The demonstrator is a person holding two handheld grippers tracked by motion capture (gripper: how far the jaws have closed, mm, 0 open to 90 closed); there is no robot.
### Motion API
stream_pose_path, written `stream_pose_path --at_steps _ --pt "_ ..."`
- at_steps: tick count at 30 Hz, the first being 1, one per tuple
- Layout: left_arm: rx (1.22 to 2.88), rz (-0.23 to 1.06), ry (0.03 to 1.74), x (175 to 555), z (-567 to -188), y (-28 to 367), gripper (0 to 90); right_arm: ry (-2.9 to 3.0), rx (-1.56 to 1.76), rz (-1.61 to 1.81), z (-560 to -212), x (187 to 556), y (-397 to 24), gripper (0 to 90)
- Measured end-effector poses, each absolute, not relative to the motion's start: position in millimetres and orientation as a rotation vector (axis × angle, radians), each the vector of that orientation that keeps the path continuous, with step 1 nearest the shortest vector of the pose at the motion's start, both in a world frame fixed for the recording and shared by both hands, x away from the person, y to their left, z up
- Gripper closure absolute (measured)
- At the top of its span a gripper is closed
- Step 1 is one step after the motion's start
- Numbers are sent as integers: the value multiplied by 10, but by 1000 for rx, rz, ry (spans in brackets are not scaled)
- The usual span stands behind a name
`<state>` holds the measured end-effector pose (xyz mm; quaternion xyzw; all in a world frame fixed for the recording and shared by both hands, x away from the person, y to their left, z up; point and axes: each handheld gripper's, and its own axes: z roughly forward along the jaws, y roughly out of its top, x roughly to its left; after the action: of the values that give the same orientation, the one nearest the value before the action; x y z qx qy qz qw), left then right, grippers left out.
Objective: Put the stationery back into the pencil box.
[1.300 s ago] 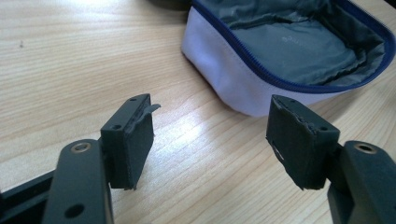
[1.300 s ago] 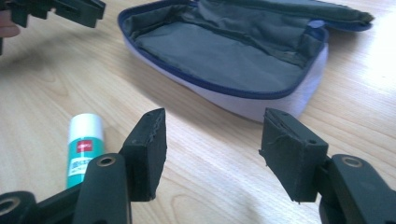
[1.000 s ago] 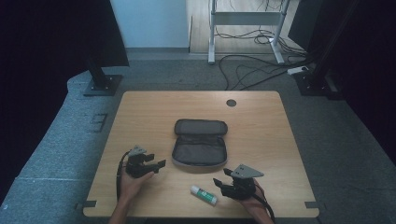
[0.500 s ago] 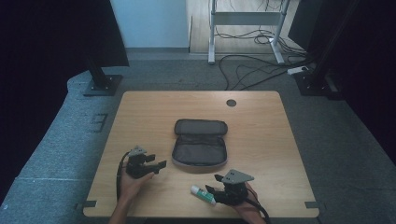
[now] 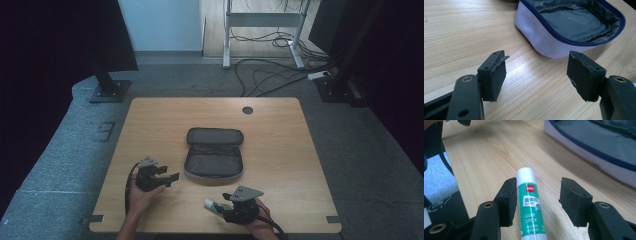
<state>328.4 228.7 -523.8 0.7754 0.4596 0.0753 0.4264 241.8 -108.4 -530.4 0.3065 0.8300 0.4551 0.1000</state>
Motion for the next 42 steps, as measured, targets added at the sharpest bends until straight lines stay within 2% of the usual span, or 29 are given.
stream_pose_path --at_steps 16,25,42 --pt "1951 175 1162 3295 -5267 2281 318 2522 890 1249 -5438 2410 -979 514" --pt "1943 177 1167 3293 -5260 2298 319 2569 843 1220 -5471 2397 -949 641" --pt "1936 178 1165 3291 -5256 2311 322 2531 825 1228 -5379 2400 -992 650"
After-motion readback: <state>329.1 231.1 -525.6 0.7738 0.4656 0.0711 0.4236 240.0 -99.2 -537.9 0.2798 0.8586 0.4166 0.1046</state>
